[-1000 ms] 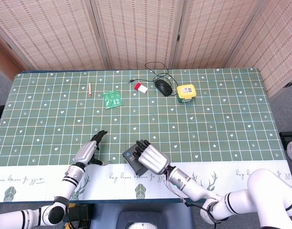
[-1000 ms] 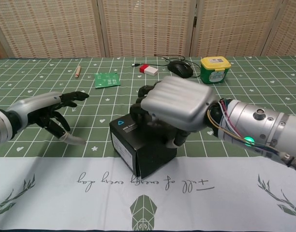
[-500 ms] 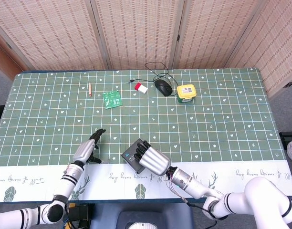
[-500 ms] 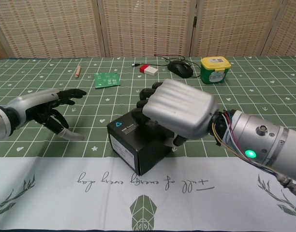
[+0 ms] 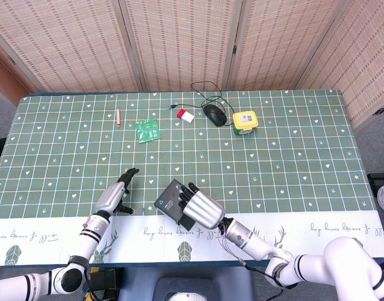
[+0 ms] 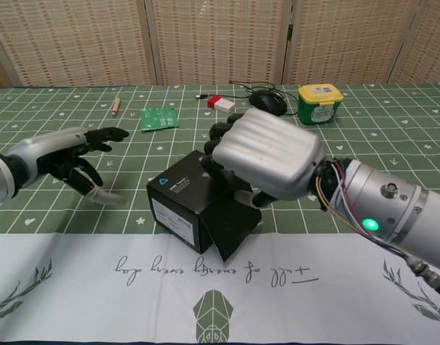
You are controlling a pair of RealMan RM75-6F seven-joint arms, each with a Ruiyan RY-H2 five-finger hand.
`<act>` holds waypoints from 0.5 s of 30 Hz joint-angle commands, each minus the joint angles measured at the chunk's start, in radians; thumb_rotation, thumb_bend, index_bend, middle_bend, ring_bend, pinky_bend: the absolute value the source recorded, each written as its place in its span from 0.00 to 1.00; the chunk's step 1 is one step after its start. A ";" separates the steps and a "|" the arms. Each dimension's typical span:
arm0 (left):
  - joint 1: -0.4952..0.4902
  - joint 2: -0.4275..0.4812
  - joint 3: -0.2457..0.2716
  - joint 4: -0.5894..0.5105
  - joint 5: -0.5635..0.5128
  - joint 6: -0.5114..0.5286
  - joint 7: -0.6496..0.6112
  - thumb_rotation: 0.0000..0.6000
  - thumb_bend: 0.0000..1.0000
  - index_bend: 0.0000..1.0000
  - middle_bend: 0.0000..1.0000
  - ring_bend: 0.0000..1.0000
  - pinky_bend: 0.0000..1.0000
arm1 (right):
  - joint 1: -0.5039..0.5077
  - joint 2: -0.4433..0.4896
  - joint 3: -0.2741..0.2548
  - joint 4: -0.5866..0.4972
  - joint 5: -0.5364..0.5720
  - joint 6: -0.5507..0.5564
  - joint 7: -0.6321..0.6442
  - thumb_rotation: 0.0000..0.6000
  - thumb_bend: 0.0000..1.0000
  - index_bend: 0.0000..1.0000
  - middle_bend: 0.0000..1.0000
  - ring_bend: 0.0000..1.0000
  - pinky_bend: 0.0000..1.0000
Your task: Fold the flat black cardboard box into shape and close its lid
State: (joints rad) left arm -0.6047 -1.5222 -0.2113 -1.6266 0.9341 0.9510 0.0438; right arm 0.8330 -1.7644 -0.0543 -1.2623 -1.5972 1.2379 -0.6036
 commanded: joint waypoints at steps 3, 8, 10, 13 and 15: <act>0.001 0.024 -0.015 -0.012 0.018 0.014 -0.010 1.00 0.04 0.00 0.00 0.00 0.34 | -0.034 0.104 0.068 -0.168 0.068 -0.002 -0.101 1.00 0.29 0.17 0.15 0.11 0.30; 0.018 0.074 -0.018 -0.032 0.063 0.050 -0.014 1.00 0.04 0.00 0.00 0.00 0.34 | -0.092 0.256 0.114 -0.376 0.133 0.044 -0.141 1.00 0.29 0.09 0.12 0.08 0.28; 0.031 0.101 -0.014 -0.042 0.089 0.080 -0.003 1.00 0.04 0.00 0.00 0.00 0.34 | -0.128 0.327 0.123 -0.452 0.155 0.075 -0.124 1.00 0.29 0.09 0.13 0.08 0.28; 0.054 0.138 0.000 -0.049 0.129 0.130 0.024 1.00 0.04 0.00 0.00 0.00 0.34 | -0.187 0.426 0.123 -0.541 0.185 0.116 -0.068 1.00 0.29 0.09 0.16 0.08 0.28; 0.072 0.164 0.009 -0.051 0.157 0.170 0.043 1.00 0.04 0.00 0.00 0.00 0.34 | -0.234 0.493 0.113 -0.592 0.210 0.139 -0.019 1.00 0.30 0.09 0.19 0.10 0.28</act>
State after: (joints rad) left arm -0.5510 -1.3772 -0.2128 -1.6720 1.0657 1.0912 0.0674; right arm 0.6711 -1.3646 0.0538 -1.7707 -1.4353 1.3281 -0.6822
